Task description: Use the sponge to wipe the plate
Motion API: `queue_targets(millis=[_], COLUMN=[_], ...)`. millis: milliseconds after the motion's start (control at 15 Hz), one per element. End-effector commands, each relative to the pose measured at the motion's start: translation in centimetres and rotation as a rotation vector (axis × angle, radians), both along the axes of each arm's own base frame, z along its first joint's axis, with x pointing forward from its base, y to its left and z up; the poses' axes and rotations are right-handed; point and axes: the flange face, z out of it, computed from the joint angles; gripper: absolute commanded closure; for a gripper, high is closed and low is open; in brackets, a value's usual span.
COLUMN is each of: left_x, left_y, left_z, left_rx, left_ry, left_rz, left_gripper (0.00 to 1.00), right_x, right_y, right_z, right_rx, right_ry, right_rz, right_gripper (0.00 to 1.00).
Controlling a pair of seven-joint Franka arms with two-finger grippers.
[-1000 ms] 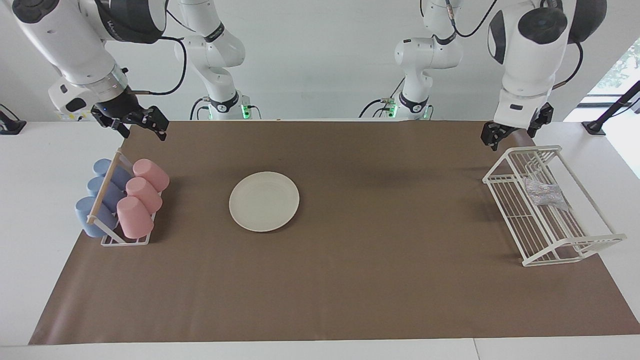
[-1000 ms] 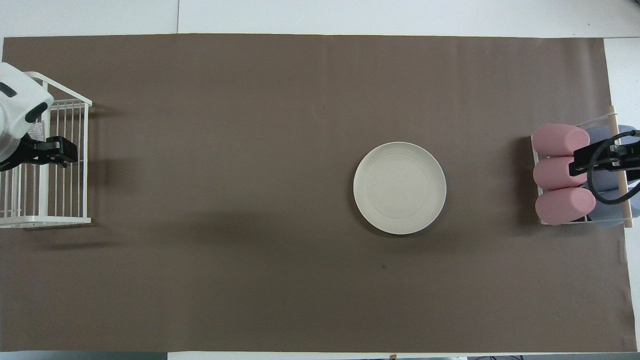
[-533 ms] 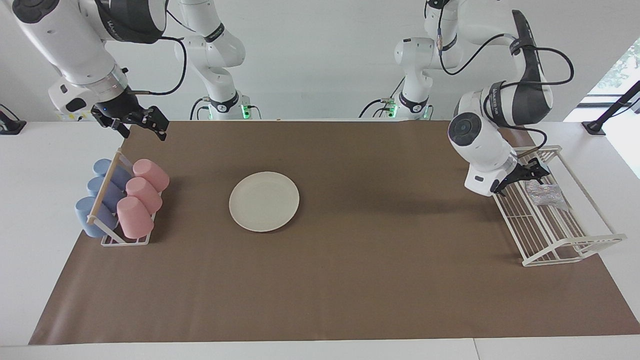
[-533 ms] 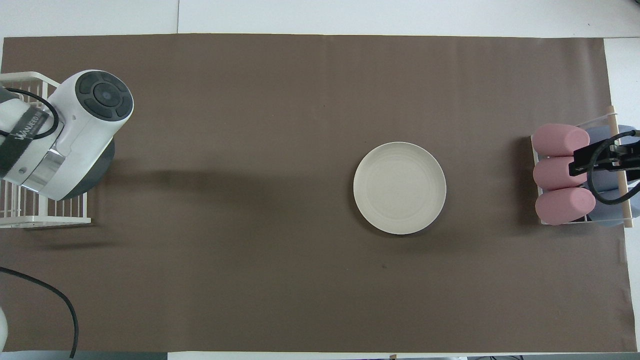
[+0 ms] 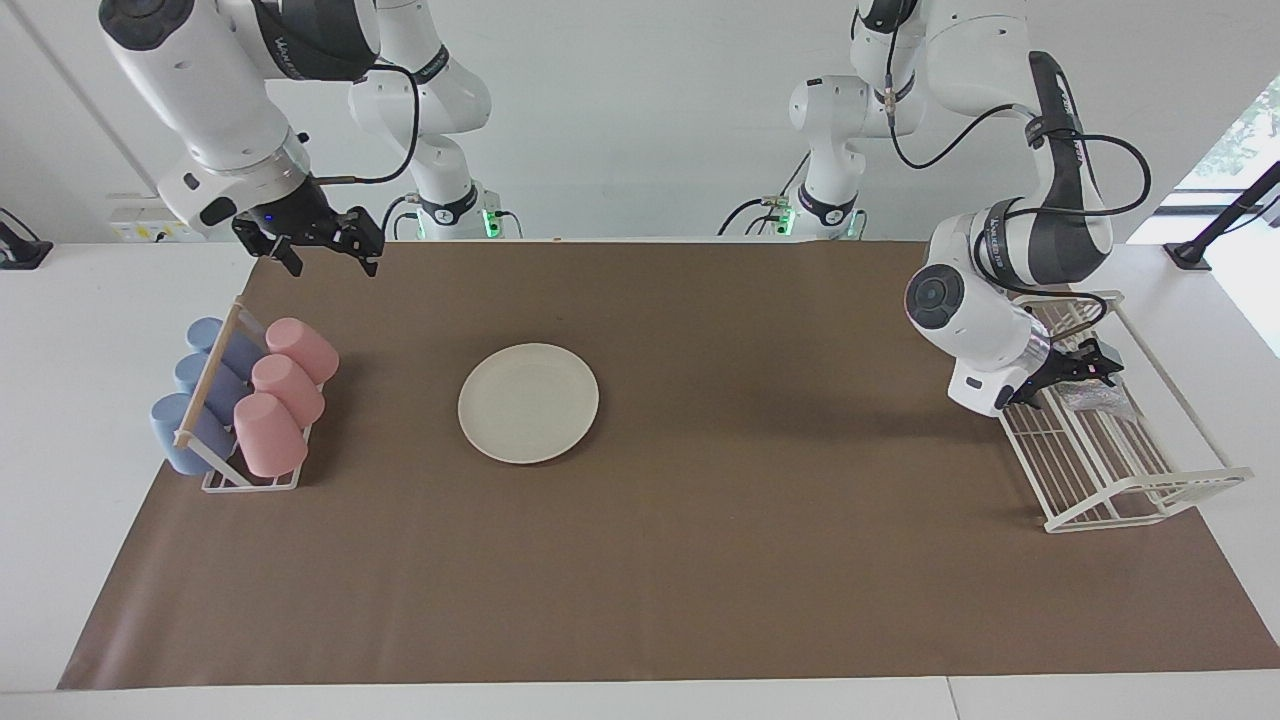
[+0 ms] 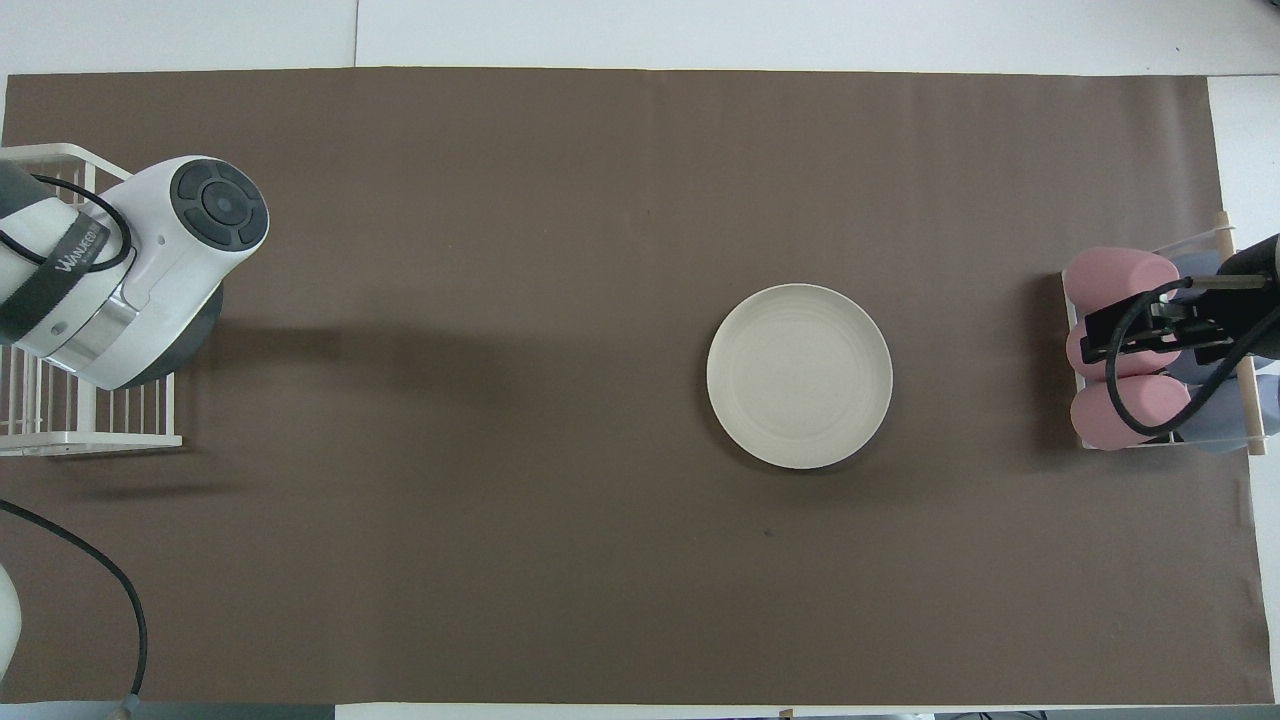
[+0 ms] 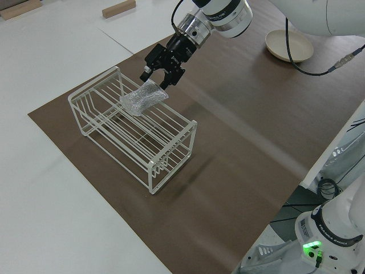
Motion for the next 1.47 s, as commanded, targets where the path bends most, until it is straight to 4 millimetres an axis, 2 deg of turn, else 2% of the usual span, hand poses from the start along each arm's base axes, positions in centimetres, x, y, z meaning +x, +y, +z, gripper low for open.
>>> queue_targets(millis=[0,67,200,267,467,600,733,800,867,1000,1133,1267,1333,1400], left_x=[-0.2,-0.2,-0.3,-0.3,-0.3,-0.3,-0.3,-0.2,-0.2,0.0,0.9,1.6,1.8,1.8], left_y=[0.2,0.2,0.3,0.4,0.7,0.7,0.8,0.8,0.8,0.8,0.8,0.8,0.6,0.2], left_z=[0.3,0.3,0.3,0.3,0.3,0.3,0.4,0.6,0.5,1.0,3.4,6.6,8.0,9.3], left_rx=[0.013,0.013,0.015,0.015,0.019,0.020,0.019,0.019,0.019,0.019,0.014,-0.010,-0.080,-0.175], left_ry=[-0.012,-0.012,-0.011,-0.011,-0.010,-0.010,-0.011,-0.015,-0.014,-0.023,-0.055,-0.063,-0.062,-0.066], left_rz=[-0.009,-0.009,-0.005,-0.004,0.003,0.006,0.006,0.006,0.007,0.005,-0.001,0.016,0.051,0.091], left_gripper=[0.07,0.19,0.57,0.68,0.83,1.00,1.00,1.00,1.00,1.00,1.00,1.00,1.00,1.00], right_x=[-0.5,-0.5,-0.2,-0.4,0.1,1.0,1.6,1.9,1.7,1.9,1.7,2.5,2.2,2.3], right_y=[1.9,2.6,4.0,5.1,7.8,9.4,13.0,15.2,18.5,22.6,27.1,30.9,32.7,31.5], right_z=[0.0,0.0,0.0,-0.1,-1.0,-2.0,-3.3,-4.1,-4.9,-6.1,-7.3,-7.4,-8.7,-9.6], right_rx=[0.038,0.050,0.085,0.103,0.155,0.200,0.200,0.193,0.179,0.166,0.182,0.240,0.228,0.220], right_ry=[-0.027,-0.026,-0.035,-0.027,0.010,0.037,0.051,0.054,0.065,0.071,0.053,0.011,0.008,0.001], right_rz=[-0.158,-0.222,-0.336,-0.357,-0.517,-0.629,-0.713,-0.775,-0.822,-0.935,-0.950,-0.909,-0.877,-0.862], right_gripper=[0.00,0.00,0.00,0.00,0.00,0.00,0.00,0.00,0.00,0.00,0.00,0.00,0.00,0.00])
